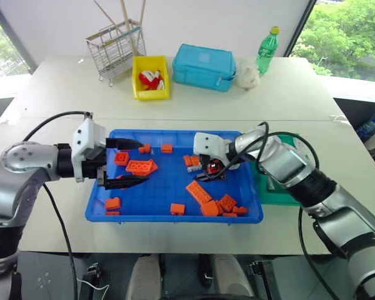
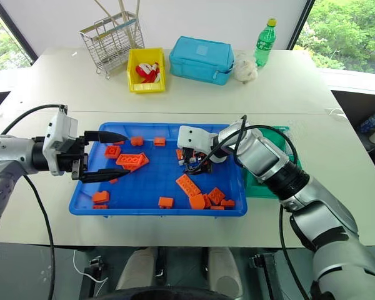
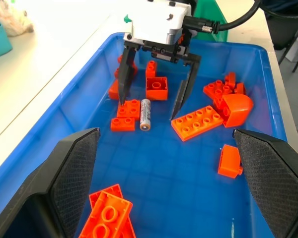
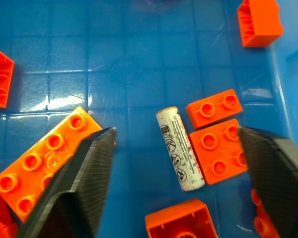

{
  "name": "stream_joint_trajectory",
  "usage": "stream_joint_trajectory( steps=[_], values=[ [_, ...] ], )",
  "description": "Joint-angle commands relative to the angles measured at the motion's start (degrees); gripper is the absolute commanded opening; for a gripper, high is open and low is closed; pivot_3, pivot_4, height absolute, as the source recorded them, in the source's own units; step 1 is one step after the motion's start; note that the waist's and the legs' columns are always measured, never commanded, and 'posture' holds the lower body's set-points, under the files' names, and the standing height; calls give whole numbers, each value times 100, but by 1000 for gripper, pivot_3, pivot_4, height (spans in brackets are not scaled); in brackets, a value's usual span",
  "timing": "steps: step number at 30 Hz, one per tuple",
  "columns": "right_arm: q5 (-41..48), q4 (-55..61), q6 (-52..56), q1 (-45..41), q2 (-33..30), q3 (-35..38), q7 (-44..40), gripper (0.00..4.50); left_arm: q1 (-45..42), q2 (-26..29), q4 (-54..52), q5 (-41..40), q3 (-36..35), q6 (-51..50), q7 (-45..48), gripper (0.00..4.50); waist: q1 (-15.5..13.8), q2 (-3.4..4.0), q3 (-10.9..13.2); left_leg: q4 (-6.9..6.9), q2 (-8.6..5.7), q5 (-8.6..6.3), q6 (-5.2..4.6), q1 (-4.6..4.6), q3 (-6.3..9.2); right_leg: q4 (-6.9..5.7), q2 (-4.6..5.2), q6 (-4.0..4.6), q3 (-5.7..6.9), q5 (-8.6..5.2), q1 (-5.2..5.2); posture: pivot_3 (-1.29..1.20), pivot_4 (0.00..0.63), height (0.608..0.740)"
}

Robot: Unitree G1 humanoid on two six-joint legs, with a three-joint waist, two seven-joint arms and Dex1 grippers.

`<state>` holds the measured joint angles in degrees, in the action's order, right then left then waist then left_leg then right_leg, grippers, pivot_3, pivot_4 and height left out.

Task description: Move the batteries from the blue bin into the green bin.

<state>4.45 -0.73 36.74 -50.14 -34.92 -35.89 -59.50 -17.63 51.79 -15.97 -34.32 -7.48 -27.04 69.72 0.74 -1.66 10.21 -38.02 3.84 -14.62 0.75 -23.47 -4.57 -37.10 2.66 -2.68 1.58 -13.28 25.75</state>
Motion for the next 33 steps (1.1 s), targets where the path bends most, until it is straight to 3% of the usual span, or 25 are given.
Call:
stream_joint_trajectory(
  steps=[1, 8, 20, 22, 26, 33],
  values=[
    [-182, 149, -141, -60, 25, 116, -122, 3772, 18, 43, -165, -41, -143, 59, -35, 4500, 0, 0, 0, 0, 0, 0, 0, 0, 0, 0, 0, 0, 0, 0, 0, 0, 150, 736],
    [-311, 344, -171, 109, 64, 190, -229, 3772, 72, 51, -196, -51, -161, 66, -39, 4500, 7, 0, 0, 0, 1, 0, 0, 0, 1, -1, -1, 2, 1, -1, 1, 0, 150, 736],
    [-941, -531, -1163, 319, 342, 77, -234, 3772, 69, 47, -189, -31, -161, 102, -45, 4500, 10, -1, -1, 0, 0, 0, 0, 3, 0, -1, -1, 4, 0, -2, -1, 0, 150, 736],
    [-994, -626, -1261, 319, 381, 77, -260, 3245, 80, 47, -195, -30, -166, 105, -50, 4500, 11, -1, -1, 0, 0, 0, 0, 5, 0, -1, -1, 5, 0, -3, -3, 0, 150, 736],
    [-1171, -735, -1535, 320, 401, 75, -266, 1355, 75, 42, -186, -24, -170, 109, -68, 4500, 7, -1, -1, 0, 0, 0, 0, 7, 0, -1, -1, 8, 0, -4, -5, 0, 150, 736],
    [-1242, -643, -1566, 390, 379, 209, -340, 1355, 109, 55, -194, -56, -190, 103, -80, 4500, 5, -1, -1, 0, 0, 0, 0, 7, 0, -1, -1, 8, 0, -4, -5, 0, 150, 736]
  ],
)
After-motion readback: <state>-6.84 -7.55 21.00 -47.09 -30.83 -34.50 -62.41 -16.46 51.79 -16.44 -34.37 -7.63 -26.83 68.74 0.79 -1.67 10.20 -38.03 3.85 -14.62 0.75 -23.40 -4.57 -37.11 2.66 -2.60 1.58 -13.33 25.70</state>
